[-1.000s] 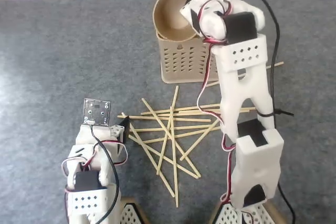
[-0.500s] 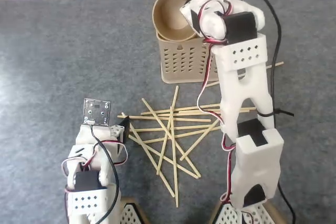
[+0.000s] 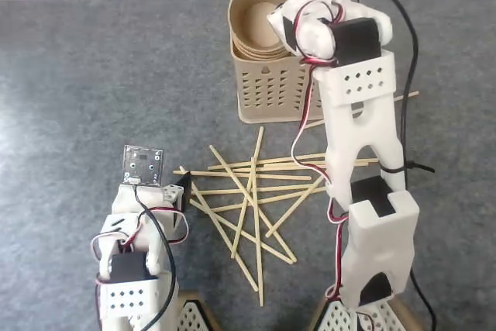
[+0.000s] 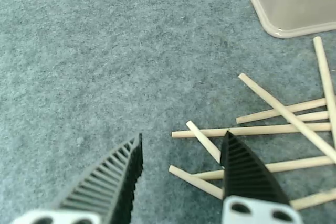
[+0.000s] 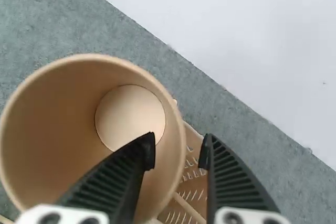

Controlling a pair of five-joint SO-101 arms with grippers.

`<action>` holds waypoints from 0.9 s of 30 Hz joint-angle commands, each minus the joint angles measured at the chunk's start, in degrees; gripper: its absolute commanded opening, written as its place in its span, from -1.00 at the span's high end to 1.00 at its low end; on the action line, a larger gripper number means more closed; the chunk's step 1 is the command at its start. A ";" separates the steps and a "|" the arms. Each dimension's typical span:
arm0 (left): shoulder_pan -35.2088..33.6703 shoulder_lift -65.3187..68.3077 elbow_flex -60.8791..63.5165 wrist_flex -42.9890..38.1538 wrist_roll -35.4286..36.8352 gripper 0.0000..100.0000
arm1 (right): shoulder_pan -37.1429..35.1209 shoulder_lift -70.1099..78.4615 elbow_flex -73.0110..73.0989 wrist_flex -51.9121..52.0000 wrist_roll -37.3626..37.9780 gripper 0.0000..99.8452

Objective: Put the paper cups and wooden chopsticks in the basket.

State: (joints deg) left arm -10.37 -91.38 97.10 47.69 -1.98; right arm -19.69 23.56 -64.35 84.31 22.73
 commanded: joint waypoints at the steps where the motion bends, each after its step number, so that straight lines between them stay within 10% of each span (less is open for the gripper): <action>1: -0.26 0.26 -0.31 -0.97 -0.53 0.54 | 0.13 -2.77 -0.70 -4.26 -0.35 0.68; 14: -0.26 0.18 -0.31 -0.97 -0.53 0.54 | 2.15 2.07 -1.14 -14.46 -0.35 0.69; 27: -0.26 0.09 -0.31 -0.97 -0.53 0.54 | 2.33 -12.09 -1.05 6.37 -0.44 0.69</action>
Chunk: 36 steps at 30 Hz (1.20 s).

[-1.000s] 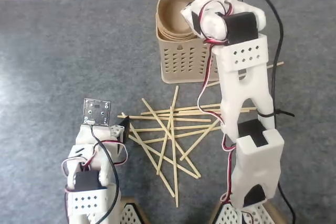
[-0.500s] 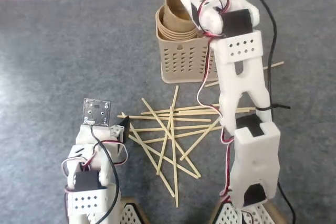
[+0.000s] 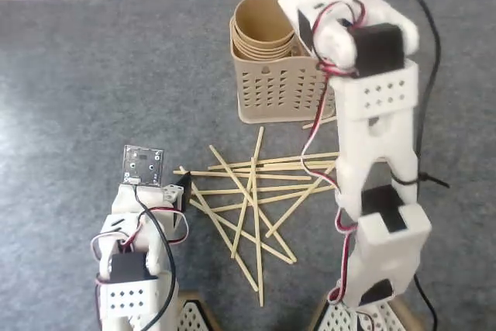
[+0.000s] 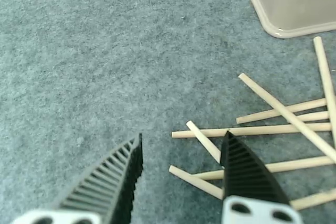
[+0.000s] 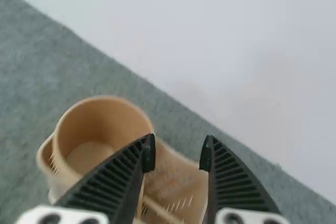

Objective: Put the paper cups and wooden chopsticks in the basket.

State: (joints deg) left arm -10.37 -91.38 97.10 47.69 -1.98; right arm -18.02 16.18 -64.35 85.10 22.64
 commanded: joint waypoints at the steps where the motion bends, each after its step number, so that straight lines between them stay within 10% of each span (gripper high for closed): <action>1: -0.26 0.09 -0.31 -0.97 -0.53 0.54 | 0.66 -5.23 -0.88 7.87 -0.35 0.69; 26: -0.35 0.18 -0.31 -0.97 -0.53 0.54 | 3.30 -47.60 58.11 17.19 -0.26 0.93; 36: -0.35 0.09 -0.31 0.00 -0.53 0.54 | 13.49 -66.59 97.58 -6.29 -0.26 0.98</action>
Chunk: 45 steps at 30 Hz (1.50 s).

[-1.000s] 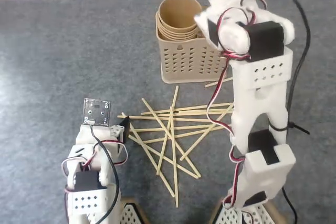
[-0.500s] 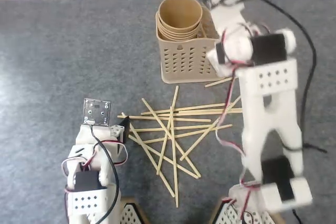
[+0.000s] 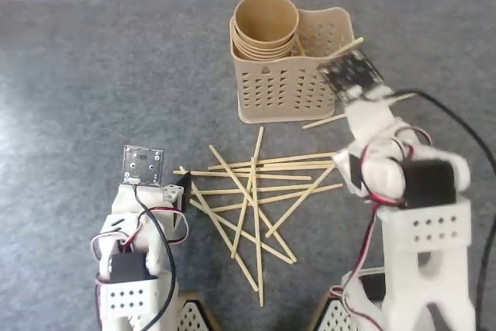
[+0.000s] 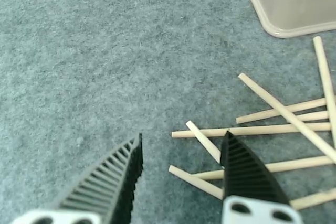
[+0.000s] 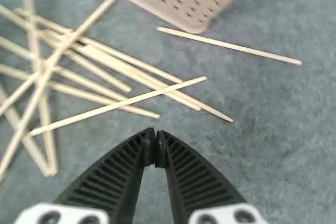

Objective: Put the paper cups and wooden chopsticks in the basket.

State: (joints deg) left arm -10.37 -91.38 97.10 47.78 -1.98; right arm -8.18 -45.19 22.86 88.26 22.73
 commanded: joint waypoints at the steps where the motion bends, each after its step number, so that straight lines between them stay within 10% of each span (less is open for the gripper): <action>1: -0.35 0.09 -0.31 -0.09 -0.53 0.54 | 4.44 -7.16 14.95 -13.14 -0.44 0.98; 25: 0.00 0.09 -0.31 -2.29 -0.53 0.54 | 5.14 -38.20 72.97 -53.49 -9.23 0.98; 45: 0.09 0.00 -0.66 -2.55 -0.53 0.78 | 5.32 -50.42 73.93 -43.74 -9.23 0.97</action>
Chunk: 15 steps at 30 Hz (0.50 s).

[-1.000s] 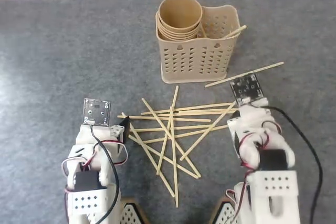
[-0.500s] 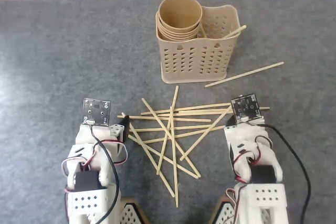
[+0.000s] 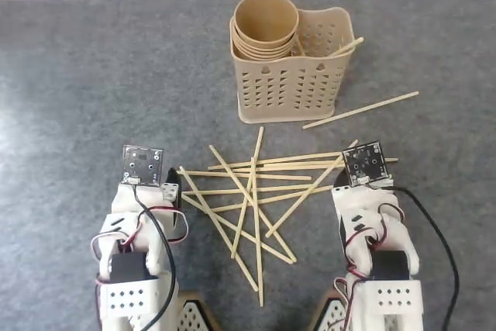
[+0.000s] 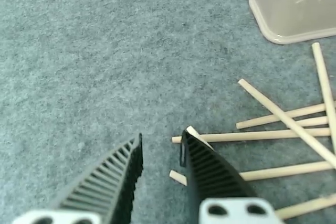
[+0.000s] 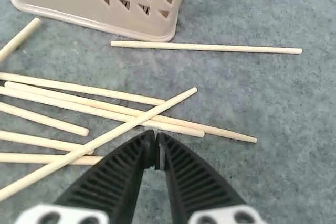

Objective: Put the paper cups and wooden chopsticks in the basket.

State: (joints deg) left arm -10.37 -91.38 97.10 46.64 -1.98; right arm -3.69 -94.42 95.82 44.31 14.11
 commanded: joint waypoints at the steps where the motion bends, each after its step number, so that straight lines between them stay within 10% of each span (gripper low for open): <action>1: 0.09 0.00 -0.57 -1.41 -0.53 0.78 | 0.84 -1.19 0.97 0.22 -0.62 0.97; 15: 3.08 0.00 -0.31 -1.14 -5.36 0.78 | -6.37 -0.75 -5.71 10.24 14.86 0.47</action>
State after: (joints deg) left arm -7.30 -91.38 97.10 46.64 -6.73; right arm -7.30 -94.95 95.65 51.08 23.87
